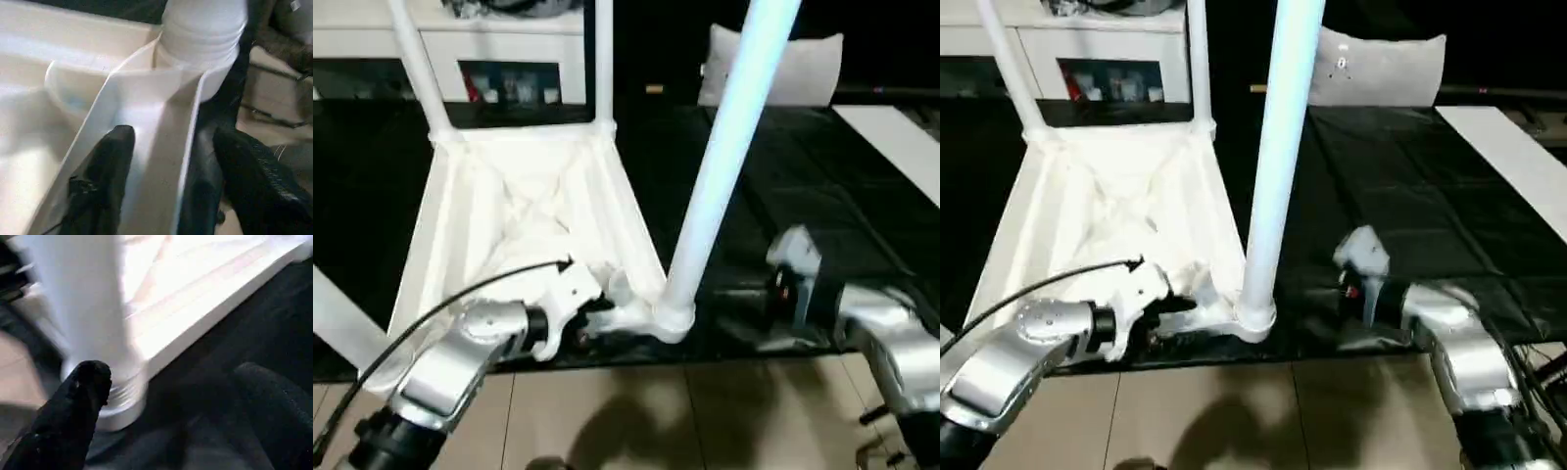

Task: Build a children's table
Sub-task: Rotate table base, then rotate leg to tighten

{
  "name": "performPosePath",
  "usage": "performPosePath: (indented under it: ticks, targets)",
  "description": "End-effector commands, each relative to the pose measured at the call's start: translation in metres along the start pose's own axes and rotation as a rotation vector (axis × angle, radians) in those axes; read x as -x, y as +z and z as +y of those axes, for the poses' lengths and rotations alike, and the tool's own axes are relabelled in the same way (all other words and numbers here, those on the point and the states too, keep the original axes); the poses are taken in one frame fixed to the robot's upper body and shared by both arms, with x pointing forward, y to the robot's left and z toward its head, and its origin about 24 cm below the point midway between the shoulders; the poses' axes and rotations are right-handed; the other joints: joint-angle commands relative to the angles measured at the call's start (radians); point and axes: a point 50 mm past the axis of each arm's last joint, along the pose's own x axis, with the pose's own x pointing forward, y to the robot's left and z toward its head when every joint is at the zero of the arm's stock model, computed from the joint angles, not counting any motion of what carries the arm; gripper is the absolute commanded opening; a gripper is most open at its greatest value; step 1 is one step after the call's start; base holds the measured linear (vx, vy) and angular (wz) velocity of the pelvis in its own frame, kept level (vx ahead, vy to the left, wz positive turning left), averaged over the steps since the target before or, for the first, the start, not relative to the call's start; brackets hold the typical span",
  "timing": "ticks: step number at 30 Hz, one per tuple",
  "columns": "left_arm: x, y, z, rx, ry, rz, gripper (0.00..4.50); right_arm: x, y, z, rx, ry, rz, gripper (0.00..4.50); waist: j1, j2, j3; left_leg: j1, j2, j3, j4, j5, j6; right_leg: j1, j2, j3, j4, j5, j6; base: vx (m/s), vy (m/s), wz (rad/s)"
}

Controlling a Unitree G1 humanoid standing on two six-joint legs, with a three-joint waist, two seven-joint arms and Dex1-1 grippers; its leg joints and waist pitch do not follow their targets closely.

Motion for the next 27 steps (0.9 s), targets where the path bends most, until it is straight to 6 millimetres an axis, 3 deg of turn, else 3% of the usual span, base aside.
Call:
performPosePath:
  ticks: [1, 2, 3, 4, 5, 6, 7, 9, 13, 27]
  targets:
    - [-0.0017, 0.0031, 0.0003, -0.023, -0.005, 0.019, 2.52, 0.0048, 0.0072, 0.0014, 0.017, 0.039, 0.002, 4.50, 0.006, 0.007, -0.062, 0.003, 0.027, -0.013, -0.077, -0.279, 0.032, 0.046, -0.071, 0.054, -0.096, -0.397, -0.108, 0.000, 0.000, 0.00]
    - [-0.0014, 0.0025, 0.0010, -0.023, -0.007, 0.032, 2.42, 0.0052, 0.0078, 0.0021, 0.019, 0.051, 0.007, 4.50, 0.007, 0.014, -0.062, 0.004, 0.027, -0.015, -0.078, -0.283, 0.029, 0.045, -0.071, 0.054, -0.095, -0.394, -0.111, 0.000, 0.000, 0.00]
    - [-0.0011, 0.0020, 0.0016, -0.023, -0.008, 0.042, 2.37, 0.0052, 0.0082, 0.0025, 0.021, 0.058, 0.010, 4.50, 0.007, 0.009, -0.063, 0.003, 0.027, -0.014, -0.077, -0.281, 0.029, 0.047, -0.070, 0.054, -0.094, -0.381, -0.113, 0.000, 0.000, 0.00]
    - [-0.0007, 0.0009, 0.0045, -0.026, 0.007, 0.056, 2.37, 0.0054, 0.0098, 0.0022, 0.039, 0.057, 0.015, 4.50, 0.010, 0.025, -0.063, 0.004, 0.027, -0.016, -0.077, -0.285, 0.025, 0.045, -0.071, 0.054, -0.092, -0.377, -0.116, 0.000, 0.000, 0.00]
    - [-0.0007, 0.0002, 0.0055, -0.025, 0.010, 0.061, 2.34, 0.0054, 0.0103, 0.0022, 0.041, 0.057, 0.014, 4.50, 0.008, 0.015, -0.063, 0.005, 0.026, -0.013, -0.076, -0.286, 0.027, 0.045, -0.069, 0.053, -0.096, -0.371, -0.117, 0.000, 0.000, 0.00]
    - [-0.0008, -0.0002, 0.0059, -0.023, 0.010, 0.062, 2.22, 0.0054, 0.0106, 0.0023, 0.041, 0.056, 0.013, 4.50, 0.010, 0.015, -0.064, 0.004, 0.025, -0.014, -0.076, -0.280, 0.026, 0.047, -0.070, 0.053, -0.093, -0.365, -0.120, 0.000, 0.000, 0.00]
    - [-0.0008, -0.0009, 0.0067, -0.019, 0.010, 0.065, 2.09, 0.0055, 0.0113, 0.0024, 0.042, 0.057, 0.010, 4.50, 0.011, 0.021, -0.066, 0.002, 0.024, -0.014, -0.075, -0.271, 0.027, 0.048, -0.070, 0.054, -0.091, -0.358, -0.122, 0.000, 0.000, 0.00]
    - [-0.0017, -0.0014, 0.0057, -0.006, -0.012, 0.065, 1.95, 0.0063, 0.0130, 0.0034, 0.035, 0.064, 0.012, 4.50, 0.012, 0.018, -0.067, 0.002, 0.023, -0.013, -0.073, -0.261, 0.033, 0.049, -0.070, 0.053, -0.092, -0.364, -0.120, 0.000, 0.000, 0.00]
    - [-0.0029, -0.0029, 0.0050, 0.000, -0.032, 0.074, 1.63, 0.0061, 0.0137, 0.0034, 0.038, 0.070, 0.014, 4.50, 0.013, 0.024, -0.068, 0.002, 0.024, -0.013, -0.072, -0.259, 0.034, 0.047, -0.069, 0.052, -0.095, -0.384, -0.112, 0.000, 0.000, 0.00]
    - [-0.0043, -0.0053, 0.0051, -0.009, -0.050, 0.081, 0.68, 0.0018, 0.0127, 0.0051, 0.036, 0.090, 0.013, 4.50, 0.014, 0.027, -0.070, 0.003, 0.023, -0.014, -0.074, -0.279, 0.033, 0.044, -0.070, 0.050, -0.099, -0.411, -0.100, 0.000, 0.000, 0.00]
